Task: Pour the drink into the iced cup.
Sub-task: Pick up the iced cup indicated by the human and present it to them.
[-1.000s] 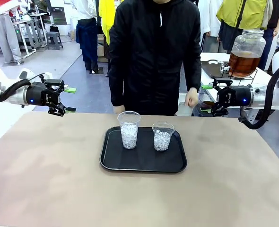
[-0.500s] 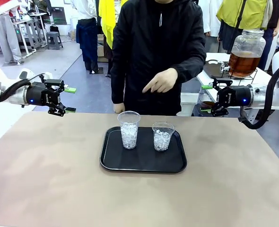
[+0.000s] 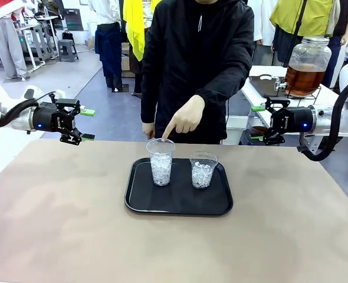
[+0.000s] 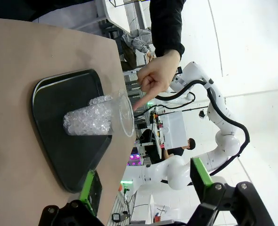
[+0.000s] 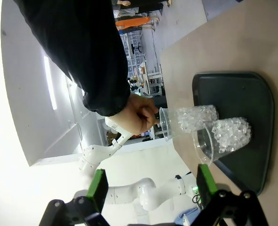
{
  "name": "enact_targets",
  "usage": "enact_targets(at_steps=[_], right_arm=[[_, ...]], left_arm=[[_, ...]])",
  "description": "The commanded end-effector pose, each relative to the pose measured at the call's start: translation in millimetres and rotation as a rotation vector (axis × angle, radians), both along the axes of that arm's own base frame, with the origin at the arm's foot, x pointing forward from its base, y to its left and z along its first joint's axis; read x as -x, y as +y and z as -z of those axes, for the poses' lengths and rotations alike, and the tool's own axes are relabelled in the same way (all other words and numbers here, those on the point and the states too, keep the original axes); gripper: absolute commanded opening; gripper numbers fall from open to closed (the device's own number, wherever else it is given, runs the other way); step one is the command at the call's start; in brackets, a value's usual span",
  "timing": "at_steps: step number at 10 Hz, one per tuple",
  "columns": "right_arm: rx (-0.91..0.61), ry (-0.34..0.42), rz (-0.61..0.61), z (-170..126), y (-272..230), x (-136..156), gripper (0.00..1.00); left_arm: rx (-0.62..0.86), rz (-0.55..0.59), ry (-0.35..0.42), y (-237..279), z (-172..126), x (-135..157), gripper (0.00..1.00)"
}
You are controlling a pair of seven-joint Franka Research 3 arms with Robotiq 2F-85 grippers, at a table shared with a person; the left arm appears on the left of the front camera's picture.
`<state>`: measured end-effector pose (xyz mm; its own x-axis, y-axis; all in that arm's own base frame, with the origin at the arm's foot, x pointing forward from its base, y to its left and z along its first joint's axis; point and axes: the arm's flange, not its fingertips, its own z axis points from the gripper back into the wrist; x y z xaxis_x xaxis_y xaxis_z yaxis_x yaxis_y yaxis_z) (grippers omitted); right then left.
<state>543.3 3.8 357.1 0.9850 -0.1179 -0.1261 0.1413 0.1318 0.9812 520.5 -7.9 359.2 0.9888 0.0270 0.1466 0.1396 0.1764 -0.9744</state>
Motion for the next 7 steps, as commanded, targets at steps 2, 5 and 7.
enact_targets(at_steps=[2, 5, 7], right_arm=[[0.009, -0.005, 0.009, -2.1, -0.3, 0.0, 1.00], [0.009, -0.005, 0.009, -2.1, -0.3, 0.0, 1.00], [0.009, -0.005, 0.009, -2.1, -0.3, 0.0, 1.00]], left_arm=[[-0.003, -0.001, -0.006, -0.6, -2.1, 0.7, 1.00], [0.000, 0.000, 0.000, 0.0, 0.0, 0.0, 1.00], [-0.026, 0.042, -0.313, -4.7, -5.9, 0.9, 1.00]])
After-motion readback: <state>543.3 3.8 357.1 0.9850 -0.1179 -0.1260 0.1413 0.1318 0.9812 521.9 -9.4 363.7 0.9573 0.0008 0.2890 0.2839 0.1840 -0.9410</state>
